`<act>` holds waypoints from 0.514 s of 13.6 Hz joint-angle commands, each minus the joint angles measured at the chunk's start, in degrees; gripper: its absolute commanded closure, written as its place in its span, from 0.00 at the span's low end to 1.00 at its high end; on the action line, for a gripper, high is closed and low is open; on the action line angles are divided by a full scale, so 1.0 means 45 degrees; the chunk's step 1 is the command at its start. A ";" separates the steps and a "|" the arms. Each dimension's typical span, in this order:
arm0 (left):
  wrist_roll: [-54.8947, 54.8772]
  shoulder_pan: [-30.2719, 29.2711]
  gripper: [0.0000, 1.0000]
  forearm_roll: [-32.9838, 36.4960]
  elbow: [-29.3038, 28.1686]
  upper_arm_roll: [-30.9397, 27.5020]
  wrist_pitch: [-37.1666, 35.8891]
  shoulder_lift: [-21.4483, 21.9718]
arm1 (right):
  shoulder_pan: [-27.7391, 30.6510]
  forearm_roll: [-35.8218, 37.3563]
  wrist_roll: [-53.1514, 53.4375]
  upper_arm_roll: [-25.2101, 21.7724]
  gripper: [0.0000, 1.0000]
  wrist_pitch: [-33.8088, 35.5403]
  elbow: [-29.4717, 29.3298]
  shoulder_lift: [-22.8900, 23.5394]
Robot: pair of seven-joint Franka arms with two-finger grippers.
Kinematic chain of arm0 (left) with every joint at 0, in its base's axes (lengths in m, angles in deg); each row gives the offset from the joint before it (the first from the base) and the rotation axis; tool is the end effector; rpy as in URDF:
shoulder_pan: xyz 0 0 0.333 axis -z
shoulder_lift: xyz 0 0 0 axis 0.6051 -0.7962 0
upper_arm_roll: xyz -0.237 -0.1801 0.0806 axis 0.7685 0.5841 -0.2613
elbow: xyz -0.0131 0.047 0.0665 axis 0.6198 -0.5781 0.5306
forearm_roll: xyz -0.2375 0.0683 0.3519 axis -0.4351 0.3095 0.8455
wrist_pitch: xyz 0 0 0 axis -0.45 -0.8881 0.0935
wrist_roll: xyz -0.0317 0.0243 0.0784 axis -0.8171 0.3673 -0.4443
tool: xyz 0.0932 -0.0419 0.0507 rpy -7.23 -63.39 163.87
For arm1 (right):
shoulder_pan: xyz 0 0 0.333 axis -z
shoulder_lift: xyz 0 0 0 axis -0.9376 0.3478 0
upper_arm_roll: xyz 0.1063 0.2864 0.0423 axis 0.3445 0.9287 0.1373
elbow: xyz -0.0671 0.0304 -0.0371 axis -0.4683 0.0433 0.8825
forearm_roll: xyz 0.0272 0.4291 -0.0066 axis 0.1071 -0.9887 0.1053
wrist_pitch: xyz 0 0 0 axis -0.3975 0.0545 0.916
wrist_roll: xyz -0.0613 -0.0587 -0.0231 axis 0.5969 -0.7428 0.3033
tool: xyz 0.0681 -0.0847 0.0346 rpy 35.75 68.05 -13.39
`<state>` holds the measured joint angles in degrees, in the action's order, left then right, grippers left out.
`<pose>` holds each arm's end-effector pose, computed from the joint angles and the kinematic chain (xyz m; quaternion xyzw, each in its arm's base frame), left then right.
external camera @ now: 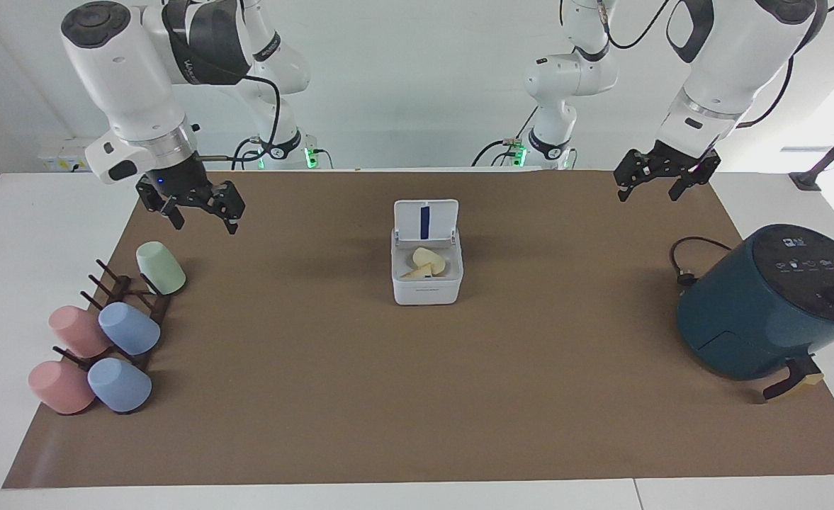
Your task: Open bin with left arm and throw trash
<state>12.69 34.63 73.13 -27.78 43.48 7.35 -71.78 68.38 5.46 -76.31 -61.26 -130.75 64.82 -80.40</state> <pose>0.5727 -0.0787 0.5921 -0.9992 0.0384 0.0066 0.0022 0.6084 0.0300 0.5602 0.9976 -0.0683 0.0046 0.0071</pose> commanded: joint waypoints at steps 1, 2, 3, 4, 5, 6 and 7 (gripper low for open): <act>-0.0005 0.0051 0.00 0.0082 0.0035 0.0033 0.0027 0.0060 | 0.0204 -0.0011 -0.0360 0.0102 0.00 0.0801 -0.0191 -0.0126; 0.0034 0.0148 0.00 0.0101 0.0035 0.0033 0.0027 0.0060 | 0.0243 -0.0011 -0.0360 0.0102 0.00 0.1036 -0.0309 -0.0106; 0.0054 0.0168 0.00 0.0101 0.0035 0.0033 0.0047 0.0060 | 0.0243 -0.0011 -0.0360 0.0102 0.00 0.1290 -0.0464 -0.0067; 0.0073 0.0207 0.00 0.0082 0.0015 0.0014 0.0027 0.0079 | 0.0243 0.0008 -0.0360 0.0083 0.00 0.1505 -0.0621 -0.0028; 0.0073 0.0208 0.00 0.0082 0.0034 0.0033 0.0027 0.0060 | 0.0263 0.0008 -0.0360 0.0083 0.00 0.1565 -0.0642 -0.0027; 0.0073 0.0208 0.00 0.0082 0.0035 0.0033 0.0027 0.0060 | 0.0263 0.0027 -0.0341 0.0064 0.00 0.1546 -0.0661 -0.0027; 0.0054 0.0208 0.00 0.0082 0.0035 0.0033 0.0027 0.0060 | 0.0263 0.0028 -0.0360 0.0063 0.00 0.1546 -0.0661 -0.0027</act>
<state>12.69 35.06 73.13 -27.77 43.83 7.35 -71.78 68.51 5.46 -76.31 -61.45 -124.90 62.83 -80.74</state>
